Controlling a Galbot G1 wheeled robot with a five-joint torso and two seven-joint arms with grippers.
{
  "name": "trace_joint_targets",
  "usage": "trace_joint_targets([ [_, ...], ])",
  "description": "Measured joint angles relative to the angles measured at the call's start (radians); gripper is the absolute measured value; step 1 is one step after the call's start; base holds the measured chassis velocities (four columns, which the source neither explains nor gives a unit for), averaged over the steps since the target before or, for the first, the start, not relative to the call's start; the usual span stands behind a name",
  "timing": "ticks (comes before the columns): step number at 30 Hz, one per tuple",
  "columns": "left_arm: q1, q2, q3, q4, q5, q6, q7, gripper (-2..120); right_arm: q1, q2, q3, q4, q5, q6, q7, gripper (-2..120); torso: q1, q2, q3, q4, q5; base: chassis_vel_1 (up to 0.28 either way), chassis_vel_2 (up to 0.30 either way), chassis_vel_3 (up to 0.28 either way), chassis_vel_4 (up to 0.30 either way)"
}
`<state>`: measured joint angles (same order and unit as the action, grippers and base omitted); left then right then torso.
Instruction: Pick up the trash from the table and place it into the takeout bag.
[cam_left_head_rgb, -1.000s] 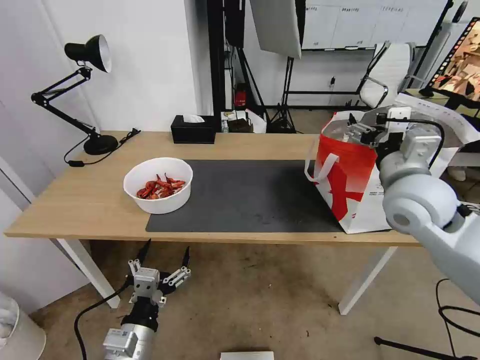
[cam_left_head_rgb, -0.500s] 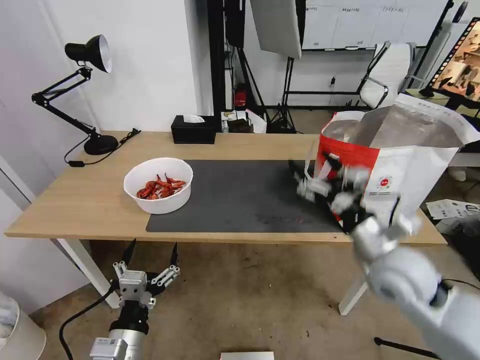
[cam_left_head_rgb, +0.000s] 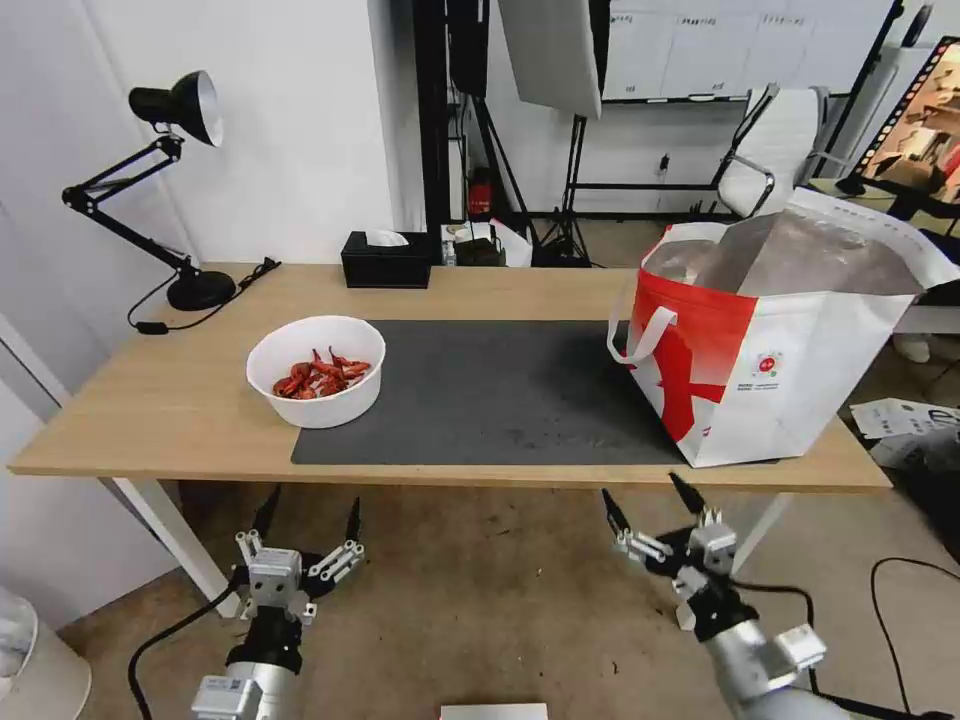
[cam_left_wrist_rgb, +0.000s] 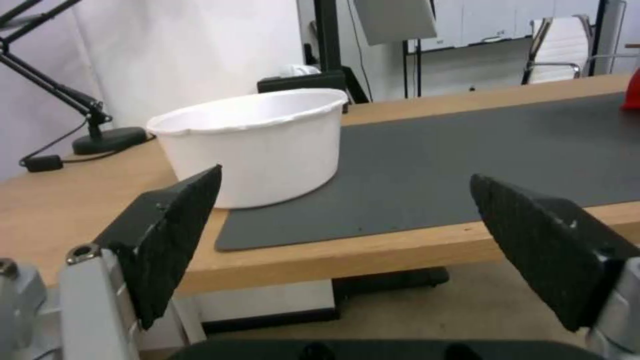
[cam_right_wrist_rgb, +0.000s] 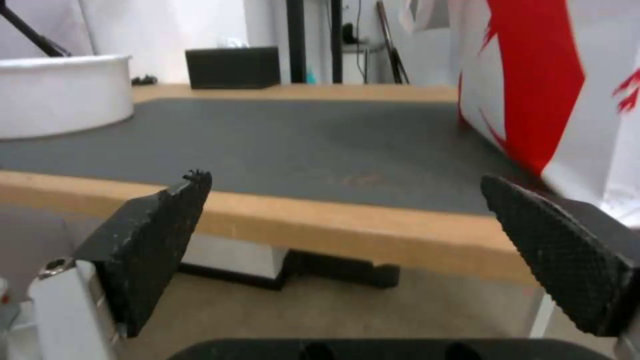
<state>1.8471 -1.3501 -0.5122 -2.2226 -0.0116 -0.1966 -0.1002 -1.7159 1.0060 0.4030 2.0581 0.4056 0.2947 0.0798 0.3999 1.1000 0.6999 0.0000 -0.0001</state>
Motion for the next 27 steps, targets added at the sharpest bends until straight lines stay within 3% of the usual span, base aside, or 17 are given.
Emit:
trace_joint_targets([
  [17, -0.018, 0.015, 0.006, 0.017, -0.016, 0.017, 0.002, 100, 0.026, -0.006, -0.029, 0.003, 0.008, -0.025, 0.012, 100, 0.000, 0.000, 0.000, 0.0001, 0.0001, 0.000, 0.000, 0.000, 0.000],
  [22, -0.031, 0.032, -0.002, -0.012, -0.042, 0.035, -0.007, 100, 0.027, -0.006, -0.029, 0.004, 0.009, -0.025, 0.012, 100, 0.000, 0.000, 0.000, 0.0002, 0.0000, 0.000, 0.000, 0.000, 0.000],
  [25, -0.094, 0.122, -0.056, -0.095, -0.203, 0.163, -0.058, 100, 0.027, -0.006, -0.029, 0.004, 0.010, -0.026, 0.013, 100, 0.000, 0.000, 0.000, 0.0002, -0.0001, 0.000, 0.000, 0.000, 0.000],
  [26, -0.094, 0.122, -0.056, -0.095, -0.203, 0.163, -0.058, 100, 0.027, -0.006, -0.029, 0.004, 0.010, -0.026, 0.013, 100, 0.000, 0.000, 0.000, 0.0002, -0.0001, 0.000, 0.000, 0.000, 0.000],
  [27, -0.116, 0.162, -0.077, -0.119, -0.276, 0.210, -0.084, 100, 0.027, -0.007, -0.029, 0.004, 0.010, -0.026, 0.013, 100, 0.000, 0.000, 0.000, 0.0001, 0.0000, 0.000, 0.000, 0.000, 0.000],
])
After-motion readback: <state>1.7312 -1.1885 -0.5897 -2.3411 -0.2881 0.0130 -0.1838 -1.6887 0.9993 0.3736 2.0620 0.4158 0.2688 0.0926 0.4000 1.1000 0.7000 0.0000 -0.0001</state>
